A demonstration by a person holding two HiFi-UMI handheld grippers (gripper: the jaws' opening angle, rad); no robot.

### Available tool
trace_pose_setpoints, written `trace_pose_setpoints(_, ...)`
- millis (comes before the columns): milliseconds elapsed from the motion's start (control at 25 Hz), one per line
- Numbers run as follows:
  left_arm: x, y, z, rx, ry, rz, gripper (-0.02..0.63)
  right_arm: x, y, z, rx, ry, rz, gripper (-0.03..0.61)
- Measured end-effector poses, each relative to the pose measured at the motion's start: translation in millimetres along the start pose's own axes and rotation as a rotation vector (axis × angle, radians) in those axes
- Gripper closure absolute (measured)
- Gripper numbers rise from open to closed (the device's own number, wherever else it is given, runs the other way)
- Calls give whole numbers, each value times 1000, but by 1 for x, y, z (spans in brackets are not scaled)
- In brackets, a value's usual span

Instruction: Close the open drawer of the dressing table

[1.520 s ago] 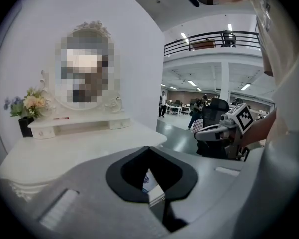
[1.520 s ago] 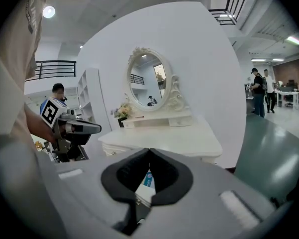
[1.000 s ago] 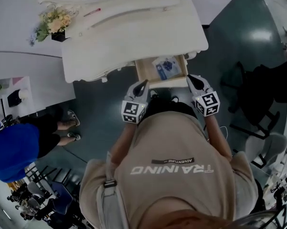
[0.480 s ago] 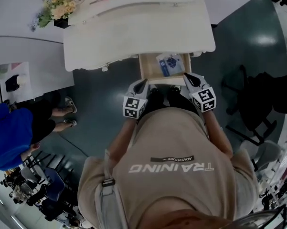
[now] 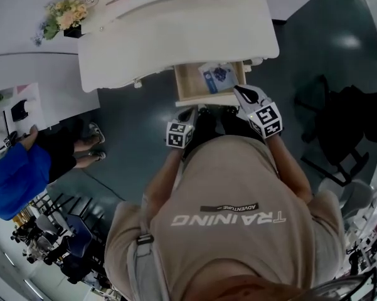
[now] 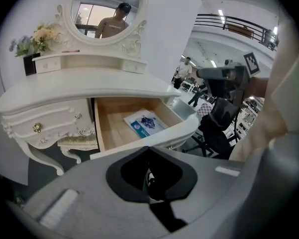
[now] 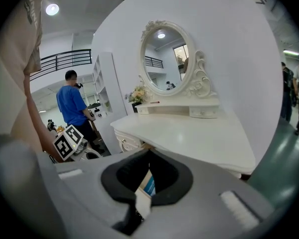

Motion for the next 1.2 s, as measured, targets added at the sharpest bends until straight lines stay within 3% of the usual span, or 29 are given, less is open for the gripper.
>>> trace_pose_setpoints(400, -44, 34, 4, -3, -119, 124, 614, -19, -13, -17, 3, 35, 35, 574)
trace_pose_setpoints(680, -43, 40, 13, -11, -175, 149, 614, -27, -17, -15, 4, 29, 70, 574)
trace_pose_setpoints(1200, -28, 46, 27, -11, -188, 170, 614, -15, -12, -20, 9, 1, 78, 574)
Point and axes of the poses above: the fingertips, and each gripper's own axes: y forward along the fingers, z to its left, x out of its top, the point moved 1 cm from there along -y, backward along the fingers, and after that the axes turned 4 degrees about y, right-handed, at the moved point
